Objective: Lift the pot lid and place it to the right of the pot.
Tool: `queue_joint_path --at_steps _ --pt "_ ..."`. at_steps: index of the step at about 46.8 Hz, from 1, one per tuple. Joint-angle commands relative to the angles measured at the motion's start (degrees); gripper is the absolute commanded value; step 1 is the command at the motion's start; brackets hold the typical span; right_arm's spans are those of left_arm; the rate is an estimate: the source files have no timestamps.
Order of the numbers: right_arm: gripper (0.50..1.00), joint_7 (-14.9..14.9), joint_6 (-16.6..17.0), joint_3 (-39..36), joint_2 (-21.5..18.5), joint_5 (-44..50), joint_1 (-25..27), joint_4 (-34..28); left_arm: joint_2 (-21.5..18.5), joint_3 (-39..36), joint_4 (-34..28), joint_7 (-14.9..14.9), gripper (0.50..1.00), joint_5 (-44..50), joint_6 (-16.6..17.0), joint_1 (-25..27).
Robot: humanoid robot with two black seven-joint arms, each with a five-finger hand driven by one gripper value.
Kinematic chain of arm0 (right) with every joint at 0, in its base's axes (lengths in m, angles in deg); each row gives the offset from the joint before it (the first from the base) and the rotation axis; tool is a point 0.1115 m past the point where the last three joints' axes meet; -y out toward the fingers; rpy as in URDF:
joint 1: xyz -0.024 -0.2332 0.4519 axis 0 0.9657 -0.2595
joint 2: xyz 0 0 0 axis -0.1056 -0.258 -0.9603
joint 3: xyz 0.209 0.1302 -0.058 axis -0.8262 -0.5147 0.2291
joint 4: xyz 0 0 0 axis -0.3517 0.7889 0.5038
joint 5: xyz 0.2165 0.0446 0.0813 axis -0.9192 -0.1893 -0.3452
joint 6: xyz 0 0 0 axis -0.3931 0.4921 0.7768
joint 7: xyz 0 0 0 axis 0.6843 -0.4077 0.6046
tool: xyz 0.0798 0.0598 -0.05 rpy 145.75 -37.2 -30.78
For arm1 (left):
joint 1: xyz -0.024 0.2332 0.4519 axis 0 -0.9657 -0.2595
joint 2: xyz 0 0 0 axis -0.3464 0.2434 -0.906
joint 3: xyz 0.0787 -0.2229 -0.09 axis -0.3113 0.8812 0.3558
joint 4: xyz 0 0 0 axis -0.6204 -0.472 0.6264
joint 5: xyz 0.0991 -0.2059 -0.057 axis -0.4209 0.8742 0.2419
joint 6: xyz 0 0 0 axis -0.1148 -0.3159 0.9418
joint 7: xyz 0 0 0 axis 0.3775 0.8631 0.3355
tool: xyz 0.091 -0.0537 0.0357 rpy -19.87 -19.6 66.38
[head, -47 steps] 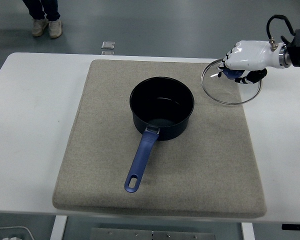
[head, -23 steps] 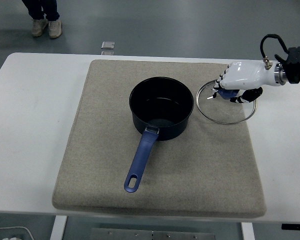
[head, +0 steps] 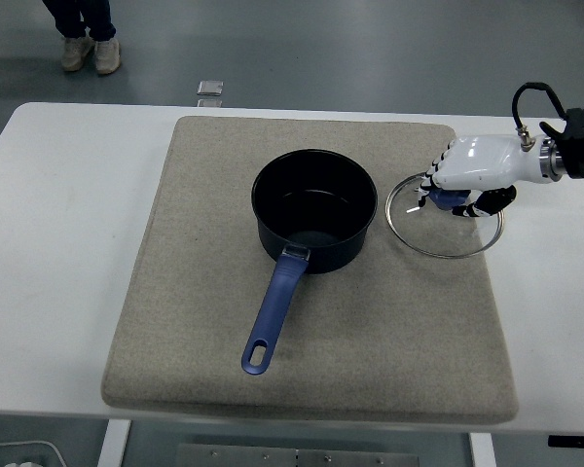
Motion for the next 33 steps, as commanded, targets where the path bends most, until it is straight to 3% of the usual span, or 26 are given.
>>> queue_joint_path --at_steps 1,33 --pt "0.5 0.01 -0.03 0.0 0.41 -0.73 0.8 0.1 0.0 0.0 0.0 0.01 1.0 0.0 0.0 -0.01" --pt "0.5 0.01 -0.73 -0.53 0.5 -1.34 4.75 0.36 0.0 0.0 0.0 0.01 1.0 0.0 0.0 -0.01"
